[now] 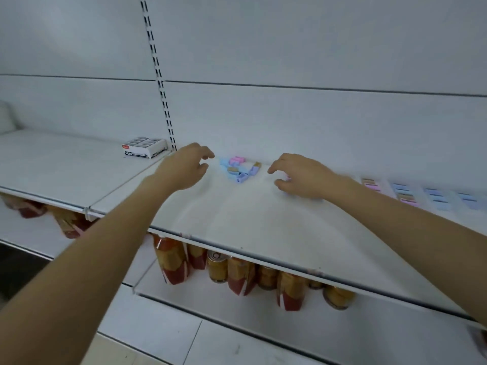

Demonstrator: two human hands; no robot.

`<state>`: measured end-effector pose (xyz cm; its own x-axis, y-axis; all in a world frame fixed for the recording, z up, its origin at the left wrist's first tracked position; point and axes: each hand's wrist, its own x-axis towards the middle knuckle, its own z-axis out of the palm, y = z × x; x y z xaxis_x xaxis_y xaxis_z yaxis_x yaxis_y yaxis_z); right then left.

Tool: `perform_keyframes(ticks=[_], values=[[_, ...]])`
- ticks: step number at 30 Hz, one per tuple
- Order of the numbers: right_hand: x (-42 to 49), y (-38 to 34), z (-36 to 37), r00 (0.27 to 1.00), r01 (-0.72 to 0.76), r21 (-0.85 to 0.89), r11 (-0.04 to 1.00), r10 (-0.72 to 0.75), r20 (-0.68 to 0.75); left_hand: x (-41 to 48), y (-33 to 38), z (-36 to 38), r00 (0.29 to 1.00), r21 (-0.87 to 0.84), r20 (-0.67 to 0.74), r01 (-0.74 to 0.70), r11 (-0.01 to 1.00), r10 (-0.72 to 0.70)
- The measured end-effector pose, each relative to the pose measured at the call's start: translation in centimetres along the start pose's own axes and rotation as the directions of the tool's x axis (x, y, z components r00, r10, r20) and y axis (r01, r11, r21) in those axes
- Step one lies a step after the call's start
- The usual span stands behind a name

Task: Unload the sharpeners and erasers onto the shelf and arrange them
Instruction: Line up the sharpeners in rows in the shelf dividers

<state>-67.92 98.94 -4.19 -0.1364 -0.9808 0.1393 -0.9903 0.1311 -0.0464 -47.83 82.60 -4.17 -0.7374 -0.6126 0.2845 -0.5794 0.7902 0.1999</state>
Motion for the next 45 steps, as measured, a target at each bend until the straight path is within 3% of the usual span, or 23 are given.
perform_keyframes(ticks=[9,14,24,32,36,42,45], values=[[9.0,-1.5,2.1,0.990,0.063,0.095,0.993,-0.074,0.117,4.7,-3.5,3.6,0.992,-0.007,0.126,0.023,1.000,-0.022],[11.0,-2.3,3.0,0.987,0.044,0.099,0.994,-0.059,0.152,7.2,-4.4,5.1,0.975,-0.083,0.199,-0.084,0.993,0.099],[10.3,-3.9,3.8,0.994,-0.107,0.211,0.972,0.101,0.038,10.4,-5.6,6.5,0.951,-0.271,0.129,-0.240,0.932,0.283],[8.1,-6.5,4.7,0.942,-0.284,0.388,0.877,0.331,-0.058,9.2,-7.8,6.4,0.921,-0.457,0.062,-0.317,0.831,0.385],[7.2,-7.4,6.4,0.915,-0.247,0.344,0.906,0.335,-0.226,9.1,-8.2,6.3,0.897,-0.533,0.055,-0.346,0.772,0.439],[6.5,-7.4,6.7,0.919,-0.293,0.254,0.922,0.345,-0.192,9.4,-7.7,6.0,0.903,-0.681,0.039,-0.290,0.672,0.429],[6.0,-7.2,6.5,0.909,-0.330,0.234,0.914,0.375,-0.184,9.5,-7.7,6.0,0.920,-0.687,0.036,-0.261,0.678,0.390]])
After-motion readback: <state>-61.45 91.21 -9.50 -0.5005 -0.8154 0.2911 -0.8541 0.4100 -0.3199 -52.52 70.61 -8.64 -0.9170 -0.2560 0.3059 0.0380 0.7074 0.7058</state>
